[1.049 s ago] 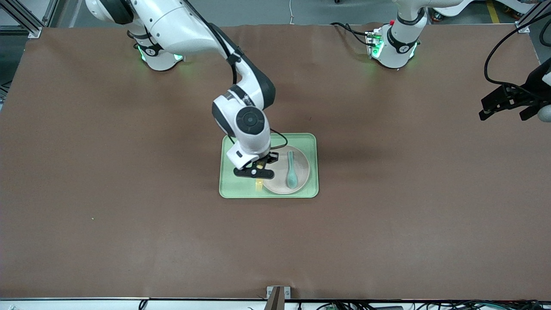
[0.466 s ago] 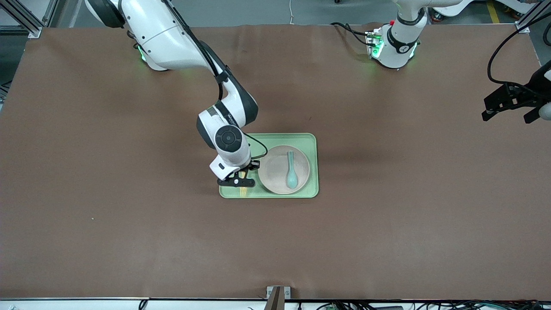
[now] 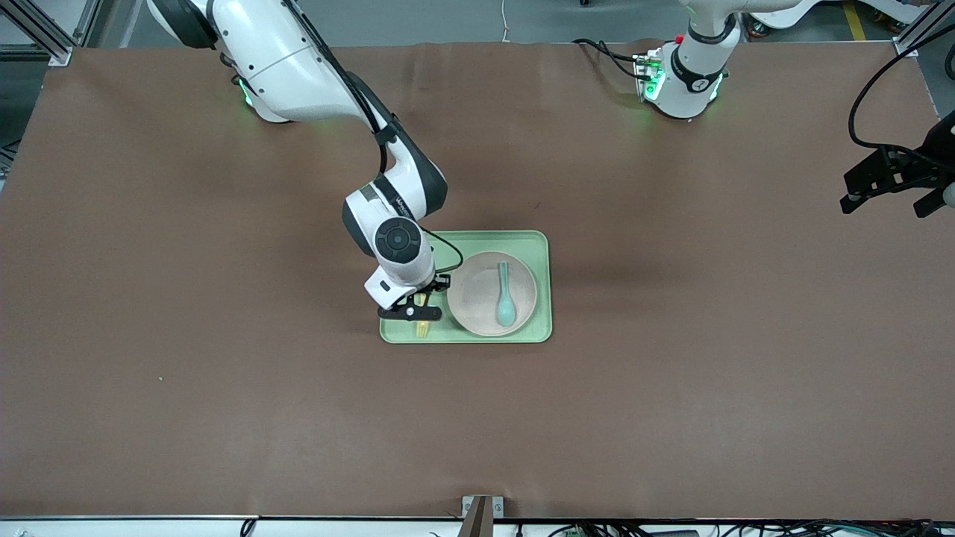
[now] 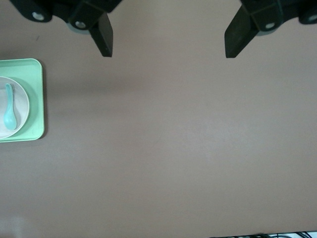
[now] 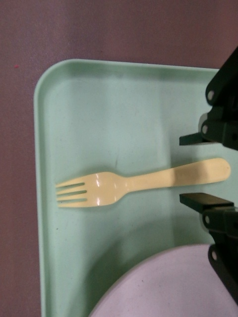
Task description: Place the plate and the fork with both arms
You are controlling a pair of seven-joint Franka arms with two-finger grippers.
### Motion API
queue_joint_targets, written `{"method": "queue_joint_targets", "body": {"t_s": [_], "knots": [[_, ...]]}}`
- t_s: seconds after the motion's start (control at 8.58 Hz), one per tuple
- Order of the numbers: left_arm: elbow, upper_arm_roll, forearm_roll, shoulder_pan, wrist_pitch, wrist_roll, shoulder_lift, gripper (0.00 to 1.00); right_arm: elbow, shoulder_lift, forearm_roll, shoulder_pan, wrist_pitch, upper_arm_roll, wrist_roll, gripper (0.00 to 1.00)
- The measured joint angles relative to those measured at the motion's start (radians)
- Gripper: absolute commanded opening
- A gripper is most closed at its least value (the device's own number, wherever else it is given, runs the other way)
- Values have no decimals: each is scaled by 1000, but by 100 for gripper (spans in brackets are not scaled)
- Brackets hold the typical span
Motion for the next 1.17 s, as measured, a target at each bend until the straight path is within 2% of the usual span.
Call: {"method": "queue_joint_targets", "body": {"t_s": [0.23, 0.35, 0.58, 0.93, 1.17], "knots": [[1, -1, 0, 0, 4, 0, 0, 99, 5, -32, 0, -7, -54, -1, 0, 99], [1, -1, 0, 1, 10, 0, 0, 99, 9, -78, 4, -29, -92, -2, 0, 97], [2, -1, 0, 1, 15, 0, 0, 99, 19, -234, 58, -114, -219, -4, -15, 95], [5, -1, 0, 6, 16, 0, 0, 99, -7, -523, 80, -351, -516, -9, -261, 99], [6, -3, 0, 6, 16, 0, 0, 99, -18, -651, 80, -543, -647, -14, -507, 99]]}}
